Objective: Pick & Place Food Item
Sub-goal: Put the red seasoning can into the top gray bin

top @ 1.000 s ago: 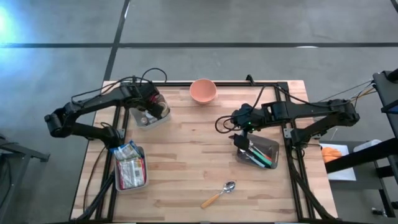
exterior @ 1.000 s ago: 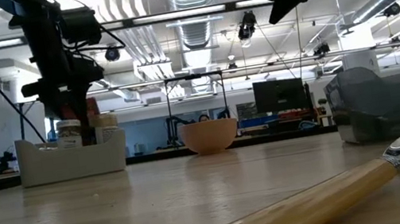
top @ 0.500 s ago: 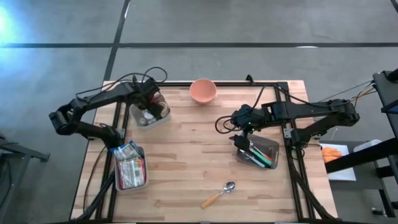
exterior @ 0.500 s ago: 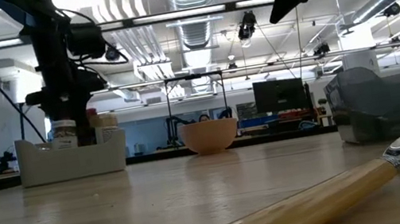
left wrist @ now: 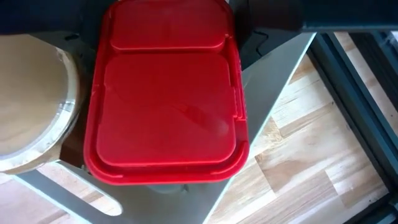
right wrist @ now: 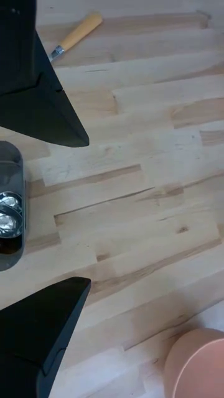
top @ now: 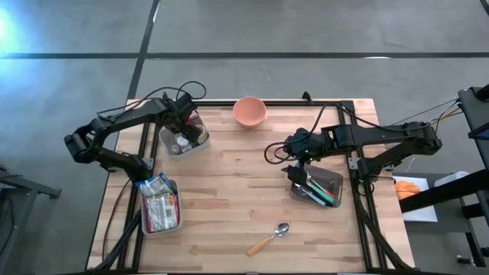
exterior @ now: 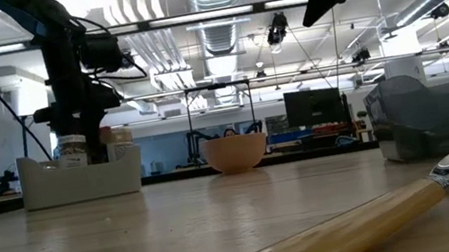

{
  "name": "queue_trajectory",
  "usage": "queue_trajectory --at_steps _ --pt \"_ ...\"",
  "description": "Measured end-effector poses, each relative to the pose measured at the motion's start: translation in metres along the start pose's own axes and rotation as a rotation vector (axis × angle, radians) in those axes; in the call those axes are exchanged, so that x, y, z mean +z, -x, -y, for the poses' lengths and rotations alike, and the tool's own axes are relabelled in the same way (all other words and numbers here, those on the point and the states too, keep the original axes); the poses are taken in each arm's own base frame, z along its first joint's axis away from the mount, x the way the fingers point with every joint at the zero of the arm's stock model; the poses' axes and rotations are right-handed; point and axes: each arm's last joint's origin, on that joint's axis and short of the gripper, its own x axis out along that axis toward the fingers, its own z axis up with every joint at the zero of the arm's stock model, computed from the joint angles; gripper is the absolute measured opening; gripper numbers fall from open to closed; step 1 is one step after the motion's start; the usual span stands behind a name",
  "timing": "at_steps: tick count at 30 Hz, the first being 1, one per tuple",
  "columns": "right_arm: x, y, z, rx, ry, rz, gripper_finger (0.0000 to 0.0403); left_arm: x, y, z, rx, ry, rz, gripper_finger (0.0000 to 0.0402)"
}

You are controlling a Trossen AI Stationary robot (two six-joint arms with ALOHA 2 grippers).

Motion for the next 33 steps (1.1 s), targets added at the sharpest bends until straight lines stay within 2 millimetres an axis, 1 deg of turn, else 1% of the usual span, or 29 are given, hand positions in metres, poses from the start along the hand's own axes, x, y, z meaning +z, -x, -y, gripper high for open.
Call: queue_trajectory --at_steps 16,24,33 --pt "0.000 0.000 0.000 0.000 0.000 -0.001 0.0357 0.000 -0.001 -0.005 0.026 0.015 -0.015 0.0205" --pt "0.000 0.000 0.000 0.000 0.000 -0.001 0.0357 -0.002 -0.002 -0.013 0.051 0.062 -0.057 0.0205" --pt "-0.002 -0.002 0.000 -0.002 0.000 -0.008 0.0357 -0.004 -0.002 -0.017 0.065 0.114 -0.078 0.0205"
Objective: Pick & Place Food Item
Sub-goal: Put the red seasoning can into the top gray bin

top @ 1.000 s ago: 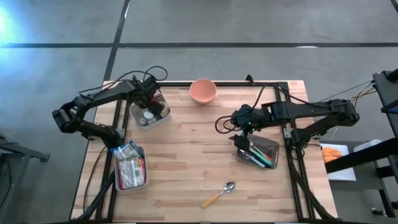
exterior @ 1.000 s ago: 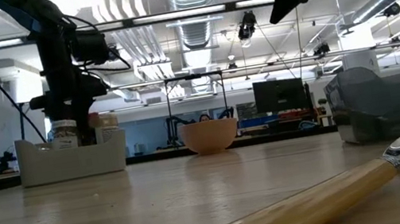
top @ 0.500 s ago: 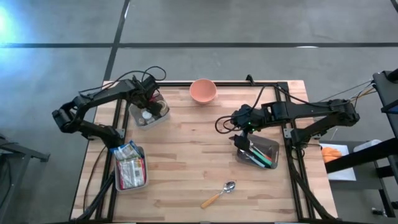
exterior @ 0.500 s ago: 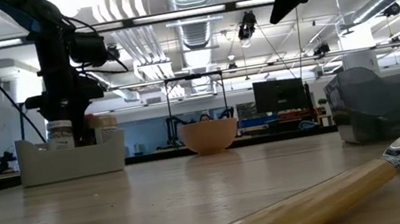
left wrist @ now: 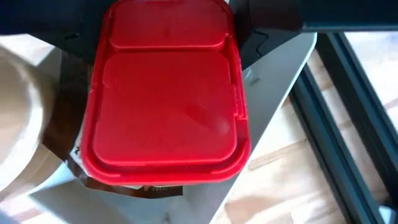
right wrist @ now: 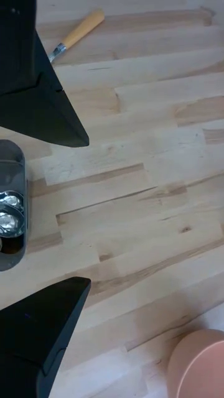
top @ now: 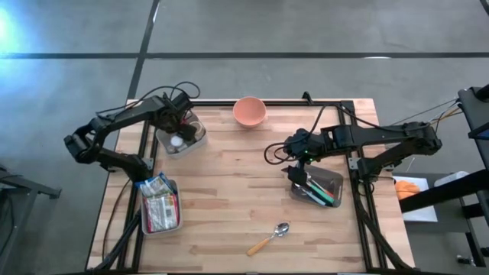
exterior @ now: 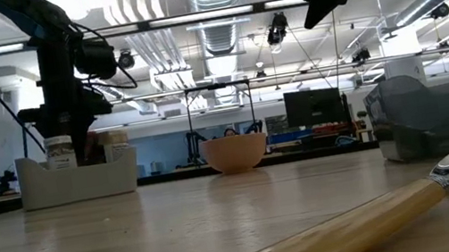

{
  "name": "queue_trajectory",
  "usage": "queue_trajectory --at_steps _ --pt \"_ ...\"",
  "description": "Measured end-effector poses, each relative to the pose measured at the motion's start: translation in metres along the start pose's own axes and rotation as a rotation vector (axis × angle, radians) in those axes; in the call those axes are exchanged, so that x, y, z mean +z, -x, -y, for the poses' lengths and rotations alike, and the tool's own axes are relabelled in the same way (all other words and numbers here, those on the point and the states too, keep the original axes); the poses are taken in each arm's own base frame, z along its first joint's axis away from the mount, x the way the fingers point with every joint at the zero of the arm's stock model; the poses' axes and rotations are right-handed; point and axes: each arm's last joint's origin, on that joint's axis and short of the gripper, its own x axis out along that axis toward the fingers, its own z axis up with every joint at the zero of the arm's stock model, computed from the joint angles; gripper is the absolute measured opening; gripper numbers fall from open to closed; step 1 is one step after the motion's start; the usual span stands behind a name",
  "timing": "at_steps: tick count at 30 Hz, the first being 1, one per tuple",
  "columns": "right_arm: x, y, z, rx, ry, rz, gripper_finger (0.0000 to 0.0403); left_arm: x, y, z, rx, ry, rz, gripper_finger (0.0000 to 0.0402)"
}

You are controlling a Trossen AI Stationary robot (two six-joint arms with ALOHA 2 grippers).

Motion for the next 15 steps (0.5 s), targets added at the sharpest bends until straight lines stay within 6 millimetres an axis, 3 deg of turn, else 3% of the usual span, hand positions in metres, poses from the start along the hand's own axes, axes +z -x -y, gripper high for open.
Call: queue_trajectory --at_steps 8,15 --pt "-0.0007 -0.0004 -0.0008 0.001 0.001 -0.002 0.0357 -0.0003 -0.0068 -0.0001 0.031 0.003 -0.057 0.0207" --pt "-0.0028 0.0000 -0.0063 0.016 0.022 -0.006 0.0357 0.0014 -0.0082 -0.0005 0.055 0.011 -0.035 0.0242"
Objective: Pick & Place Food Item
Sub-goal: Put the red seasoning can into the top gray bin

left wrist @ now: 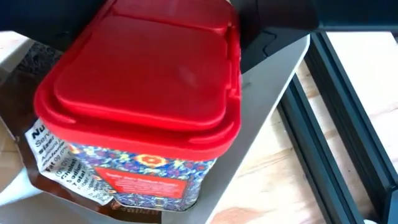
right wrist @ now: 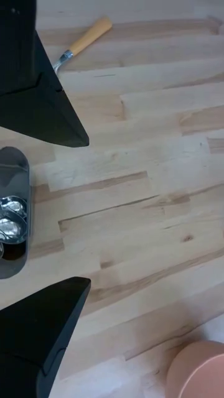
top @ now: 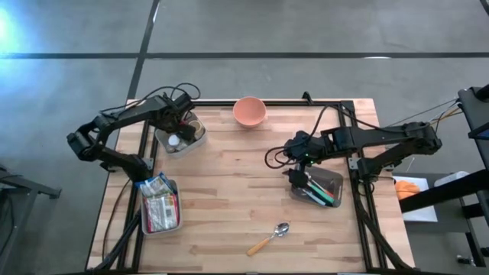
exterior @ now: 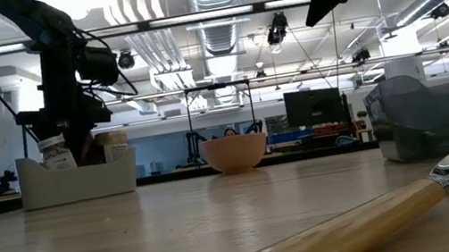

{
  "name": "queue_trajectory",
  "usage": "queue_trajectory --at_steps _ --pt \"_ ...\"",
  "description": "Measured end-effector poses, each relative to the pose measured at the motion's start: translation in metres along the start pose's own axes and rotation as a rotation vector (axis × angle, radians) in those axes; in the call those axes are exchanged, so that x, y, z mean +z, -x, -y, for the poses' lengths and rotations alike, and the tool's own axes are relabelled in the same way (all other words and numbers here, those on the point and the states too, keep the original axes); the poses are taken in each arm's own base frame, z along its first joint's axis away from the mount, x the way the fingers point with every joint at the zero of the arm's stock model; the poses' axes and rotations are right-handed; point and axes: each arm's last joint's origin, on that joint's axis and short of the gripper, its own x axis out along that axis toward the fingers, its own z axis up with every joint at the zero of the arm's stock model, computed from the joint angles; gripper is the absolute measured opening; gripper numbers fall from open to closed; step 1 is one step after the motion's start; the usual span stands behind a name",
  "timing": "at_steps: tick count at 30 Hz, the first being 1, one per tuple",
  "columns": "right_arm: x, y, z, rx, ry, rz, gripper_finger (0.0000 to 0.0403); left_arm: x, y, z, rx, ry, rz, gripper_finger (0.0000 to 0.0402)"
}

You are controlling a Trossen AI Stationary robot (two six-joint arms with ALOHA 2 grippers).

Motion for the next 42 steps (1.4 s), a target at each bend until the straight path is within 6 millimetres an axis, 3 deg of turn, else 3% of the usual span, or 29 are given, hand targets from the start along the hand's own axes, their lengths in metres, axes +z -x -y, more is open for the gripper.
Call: queue_trajectory --at_steps 19,28,33,38,42 --pt "-0.0006 0.0000 -0.0016 0.003 0.004 0.000 0.0357 0.0003 0.0004 0.0004 -0.006 0.000 0.001 0.0254" --pt "-0.0005 0.0000 -0.0017 0.004 0.006 0.001 0.0357 -0.0014 0.0007 -0.0004 0.001 -0.021 -0.015 0.0326" --pt "-0.0004 0.0000 -0.0017 0.003 0.006 0.002 0.0357 -0.0016 0.0008 -0.0005 0.001 -0.037 -0.017 0.0342" --pt "-0.0004 0.0000 -0.0017 0.003 0.006 0.002 0.0357 -0.0020 0.0009 -0.0005 -0.002 -0.059 -0.020 0.0319" --pt "-0.0003 0.0000 -0.0017 0.004 0.006 0.003 0.0357 -0.0024 0.0009 -0.0006 0.000 -0.072 -0.024 0.0256"
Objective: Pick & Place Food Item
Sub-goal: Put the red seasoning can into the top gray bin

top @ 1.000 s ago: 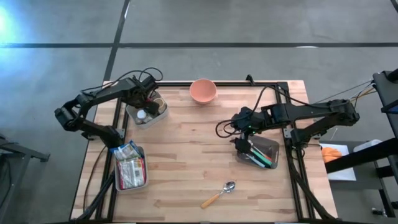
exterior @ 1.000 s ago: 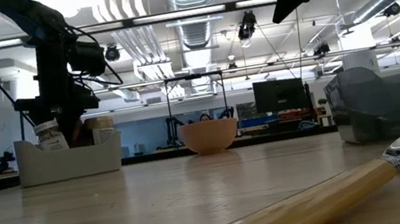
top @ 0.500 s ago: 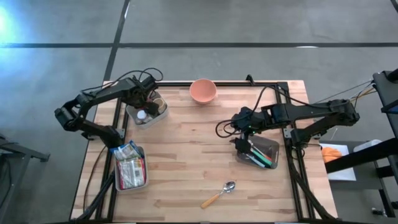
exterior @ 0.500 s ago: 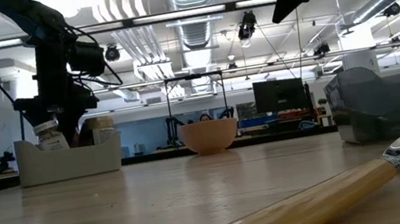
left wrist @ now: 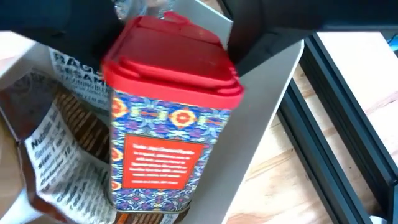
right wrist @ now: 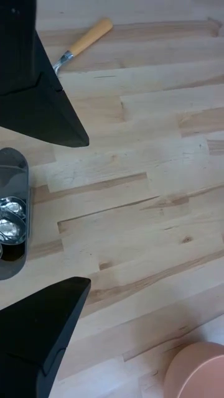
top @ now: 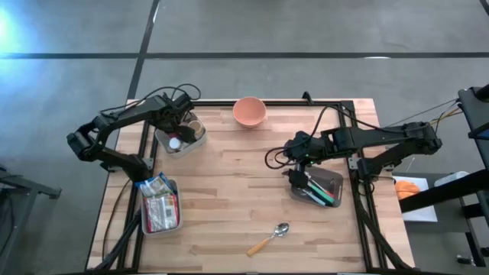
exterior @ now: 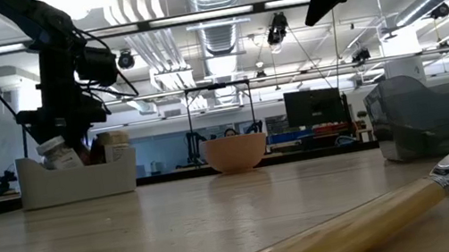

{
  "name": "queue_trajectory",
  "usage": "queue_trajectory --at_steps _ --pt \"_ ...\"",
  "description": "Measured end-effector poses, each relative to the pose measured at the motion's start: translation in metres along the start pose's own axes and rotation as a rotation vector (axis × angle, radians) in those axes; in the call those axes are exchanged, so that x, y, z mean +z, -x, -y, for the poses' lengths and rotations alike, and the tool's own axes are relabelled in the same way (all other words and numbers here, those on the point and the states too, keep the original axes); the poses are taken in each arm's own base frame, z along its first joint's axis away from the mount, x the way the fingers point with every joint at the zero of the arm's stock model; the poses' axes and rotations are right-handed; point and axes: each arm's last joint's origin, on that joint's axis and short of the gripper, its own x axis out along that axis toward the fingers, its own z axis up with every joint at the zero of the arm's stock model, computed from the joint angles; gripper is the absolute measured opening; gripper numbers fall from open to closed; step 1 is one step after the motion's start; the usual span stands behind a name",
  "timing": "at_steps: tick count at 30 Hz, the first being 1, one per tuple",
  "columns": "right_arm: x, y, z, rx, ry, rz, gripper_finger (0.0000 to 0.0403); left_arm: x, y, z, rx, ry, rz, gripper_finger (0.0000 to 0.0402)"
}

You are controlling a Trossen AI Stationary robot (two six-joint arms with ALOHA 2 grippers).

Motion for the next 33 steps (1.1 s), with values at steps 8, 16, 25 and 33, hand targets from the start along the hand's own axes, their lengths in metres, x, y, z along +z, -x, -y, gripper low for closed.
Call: queue_trajectory --at_steps 8,16,25,33 --pt "0.000 -0.002 0.000 -0.002 0.001 -0.004 0.0357 -0.002 0.001 -0.001 0.004 -0.016 -0.013 0.0200" --pt "-0.003 -0.012 -0.001 0.017 0.023 -0.027 0.0357 -0.006 0.021 -0.007 0.033 -0.049 -0.085 0.0200" --pt "-0.010 -0.017 -0.002 0.057 0.028 -0.070 0.0357 0.002 0.043 -0.010 0.053 -0.104 -0.049 0.0200" --pt "-0.011 -0.017 -0.005 0.066 0.037 -0.070 0.0357 0.002 0.029 -0.009 0.131 -0.132 -0.107 0.0200"
